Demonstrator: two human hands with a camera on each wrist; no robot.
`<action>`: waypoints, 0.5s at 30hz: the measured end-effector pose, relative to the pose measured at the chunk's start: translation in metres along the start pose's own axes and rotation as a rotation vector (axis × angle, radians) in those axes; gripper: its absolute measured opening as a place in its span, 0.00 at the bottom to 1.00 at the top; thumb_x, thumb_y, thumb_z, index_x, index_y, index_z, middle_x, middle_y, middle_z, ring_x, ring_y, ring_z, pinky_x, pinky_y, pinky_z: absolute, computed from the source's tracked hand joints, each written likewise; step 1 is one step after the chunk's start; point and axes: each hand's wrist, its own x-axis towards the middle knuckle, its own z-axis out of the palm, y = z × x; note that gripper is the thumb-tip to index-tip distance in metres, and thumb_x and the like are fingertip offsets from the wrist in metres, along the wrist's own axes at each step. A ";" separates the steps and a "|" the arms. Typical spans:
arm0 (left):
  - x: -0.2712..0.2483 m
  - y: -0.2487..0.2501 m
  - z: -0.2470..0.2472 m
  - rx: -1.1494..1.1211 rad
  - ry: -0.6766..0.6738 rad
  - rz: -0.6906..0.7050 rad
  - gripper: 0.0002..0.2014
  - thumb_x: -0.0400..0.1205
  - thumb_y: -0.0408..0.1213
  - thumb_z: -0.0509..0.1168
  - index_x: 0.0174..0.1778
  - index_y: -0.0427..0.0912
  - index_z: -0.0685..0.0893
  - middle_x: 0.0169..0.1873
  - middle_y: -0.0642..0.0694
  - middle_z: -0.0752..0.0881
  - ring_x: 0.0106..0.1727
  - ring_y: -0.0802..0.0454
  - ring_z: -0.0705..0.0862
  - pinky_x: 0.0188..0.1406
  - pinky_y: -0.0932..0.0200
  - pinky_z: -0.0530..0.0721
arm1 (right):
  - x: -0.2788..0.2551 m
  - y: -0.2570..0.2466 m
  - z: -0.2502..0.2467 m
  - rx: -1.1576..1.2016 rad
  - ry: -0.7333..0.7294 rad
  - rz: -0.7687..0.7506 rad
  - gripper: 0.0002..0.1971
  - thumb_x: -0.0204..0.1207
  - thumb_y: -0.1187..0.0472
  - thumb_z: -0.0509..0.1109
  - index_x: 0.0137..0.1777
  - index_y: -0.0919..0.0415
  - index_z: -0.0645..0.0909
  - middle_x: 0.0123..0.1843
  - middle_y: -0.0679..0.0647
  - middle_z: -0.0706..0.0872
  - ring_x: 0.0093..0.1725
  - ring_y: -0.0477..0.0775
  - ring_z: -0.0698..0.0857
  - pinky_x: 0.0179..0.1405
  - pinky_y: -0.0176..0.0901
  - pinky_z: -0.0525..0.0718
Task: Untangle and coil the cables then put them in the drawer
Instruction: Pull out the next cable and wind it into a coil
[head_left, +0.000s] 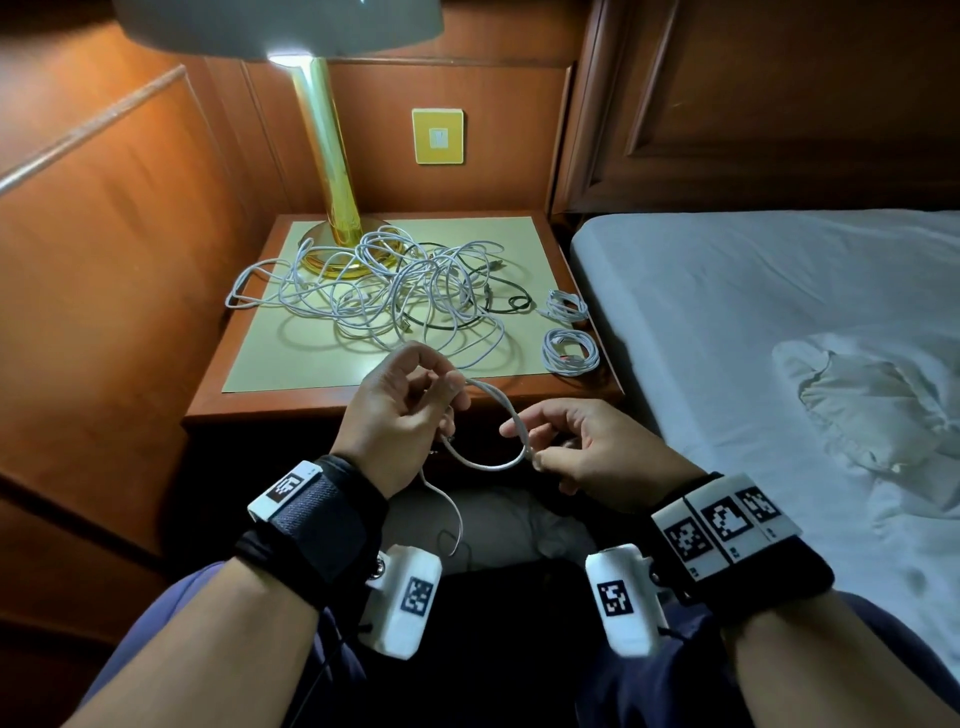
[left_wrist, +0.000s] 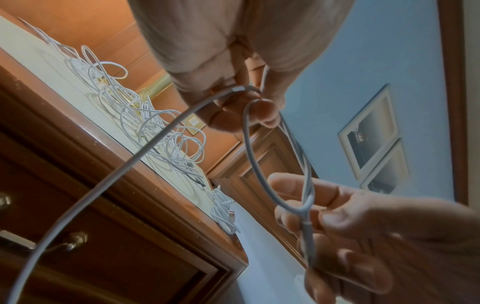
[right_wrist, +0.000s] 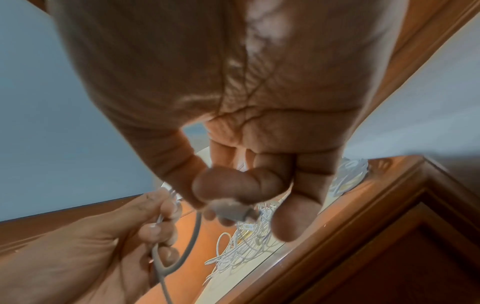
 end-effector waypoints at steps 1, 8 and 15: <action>-0.001 0.000 0.001 -0.005 -0.004 0.000 0.07 0.85 0.27 0.66 0.41 0.39 0.78 0.31 0.41 0.86 0.26 0.47 0.77 0.30 0.55 0.78 | 0.000 -0.002 0.003 0.060 -0.025 0.008 0.16 0.79 0.71 0.68 0.55 0.50 0.89 0.41 0.50 0.85 0.34 0.43 0.81 0.33 0.37 0.81; -0.001 0.003 0.001 -0.011 0.006 0.024 0.06 0.85 0.28 0.67 0.43 0.38 0.79 0.32 0.41 0.87 0.25 0.48 0.78 0.27 0.58 0.79 | 0.002 -0.013 0.015 0.274 -0.011 -0.035 0.10 0.87 0.62 0.63 0.52 0.62 0.86 0.47 0.61 0.92 0.25 0.48 0.81 0.28 0.35 0.81; 0.001 0.009 -0.006 -0.040 -0.007 -0.004 0.06 0.85 0.28 0.66 0.42 0.38 0.80 0.30 0.42 0.86 0.24 0.48 0.80 0.27 0.55 0.81 | 0.001 -0.014 0.007 0.459 0.045 -0.068 0.12 0.87 0.63 0.62 0.51 0.67 0.86 0.37 0.56 0.87 0.23 0.48 0.77 0.24 0.35 0.76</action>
